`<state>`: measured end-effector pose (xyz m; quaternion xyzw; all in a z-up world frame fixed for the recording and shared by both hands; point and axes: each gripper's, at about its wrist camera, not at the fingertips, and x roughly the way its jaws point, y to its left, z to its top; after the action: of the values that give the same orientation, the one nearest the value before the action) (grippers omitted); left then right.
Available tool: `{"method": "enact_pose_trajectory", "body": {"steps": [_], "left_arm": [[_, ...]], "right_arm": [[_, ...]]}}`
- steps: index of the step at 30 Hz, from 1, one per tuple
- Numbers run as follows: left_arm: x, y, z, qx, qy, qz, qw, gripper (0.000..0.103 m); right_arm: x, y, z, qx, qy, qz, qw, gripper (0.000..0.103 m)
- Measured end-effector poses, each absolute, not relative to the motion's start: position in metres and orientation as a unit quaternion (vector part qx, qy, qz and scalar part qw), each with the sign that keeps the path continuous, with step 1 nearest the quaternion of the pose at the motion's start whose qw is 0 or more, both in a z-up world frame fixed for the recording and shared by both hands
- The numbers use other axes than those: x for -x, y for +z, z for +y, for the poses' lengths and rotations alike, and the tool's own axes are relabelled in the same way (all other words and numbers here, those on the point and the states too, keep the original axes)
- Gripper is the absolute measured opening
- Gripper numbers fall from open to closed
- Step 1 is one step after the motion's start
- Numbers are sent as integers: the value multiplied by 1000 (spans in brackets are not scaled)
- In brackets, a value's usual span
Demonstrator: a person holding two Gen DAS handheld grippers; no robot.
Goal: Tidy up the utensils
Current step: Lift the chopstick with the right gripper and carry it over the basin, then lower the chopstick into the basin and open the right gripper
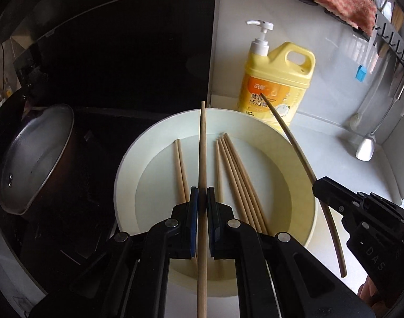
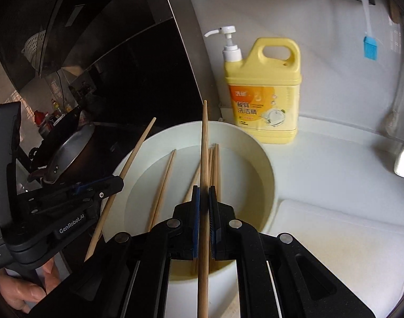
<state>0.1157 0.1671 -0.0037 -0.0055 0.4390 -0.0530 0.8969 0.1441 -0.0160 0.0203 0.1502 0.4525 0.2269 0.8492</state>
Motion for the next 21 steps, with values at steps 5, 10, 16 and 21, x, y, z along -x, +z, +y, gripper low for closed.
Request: {"method": "enact_pose_trajectory", "body": {"steps": [5,10,16,21], "left_arm": [[-140,-20,178,9,-50,460,886,7],[-158,-39,180,13,-57,483,874,7],[-172,-60,186,21,-57,504,861,7],[-176,-73,182,16,-58,514,856,7]], "right_arm": [[-163,9,10,-155,226,470,839,6],[-177,-8,22,-155,214,495,828,6],[-187,-23,31,-150,206,516,818,6],[-193,-38,36,-153,194,542,803,6]]}}
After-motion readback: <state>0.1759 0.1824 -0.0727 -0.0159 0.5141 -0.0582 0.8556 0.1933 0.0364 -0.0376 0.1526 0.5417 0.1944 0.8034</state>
